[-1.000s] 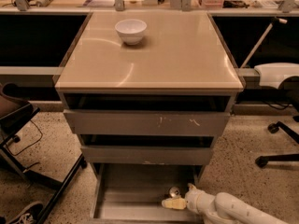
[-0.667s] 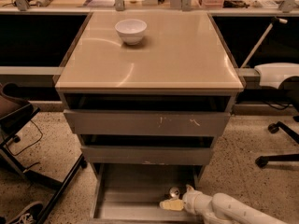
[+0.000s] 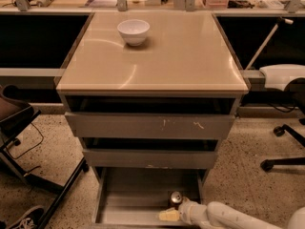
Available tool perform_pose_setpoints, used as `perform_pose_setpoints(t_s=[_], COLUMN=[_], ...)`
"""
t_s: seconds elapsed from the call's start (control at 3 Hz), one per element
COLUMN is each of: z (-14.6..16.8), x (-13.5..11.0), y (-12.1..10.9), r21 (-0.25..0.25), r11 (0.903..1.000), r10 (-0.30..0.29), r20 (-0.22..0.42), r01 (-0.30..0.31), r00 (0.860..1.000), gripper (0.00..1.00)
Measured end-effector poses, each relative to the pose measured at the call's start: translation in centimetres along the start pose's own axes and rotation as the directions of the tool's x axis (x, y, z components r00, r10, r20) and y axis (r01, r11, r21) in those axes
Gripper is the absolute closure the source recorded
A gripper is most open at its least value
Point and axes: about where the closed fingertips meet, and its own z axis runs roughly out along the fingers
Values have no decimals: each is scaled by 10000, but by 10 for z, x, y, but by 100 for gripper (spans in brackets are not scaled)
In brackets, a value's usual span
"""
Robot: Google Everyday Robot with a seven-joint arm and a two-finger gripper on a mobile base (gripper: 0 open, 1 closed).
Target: Pick orange can from bottom drawer and place on counter
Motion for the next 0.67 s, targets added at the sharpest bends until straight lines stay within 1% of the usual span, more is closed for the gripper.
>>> perform_pose_setpoints(t_s=[0.33,0.67], z=[1,1], x=[1,1], y=[0,0], r21=[-12,-13], r11=[10000,10000], r10=[15,15], r20=[-4,-4], r01=[-15,-15], r00=[10000,10000], gripper=[0,17])
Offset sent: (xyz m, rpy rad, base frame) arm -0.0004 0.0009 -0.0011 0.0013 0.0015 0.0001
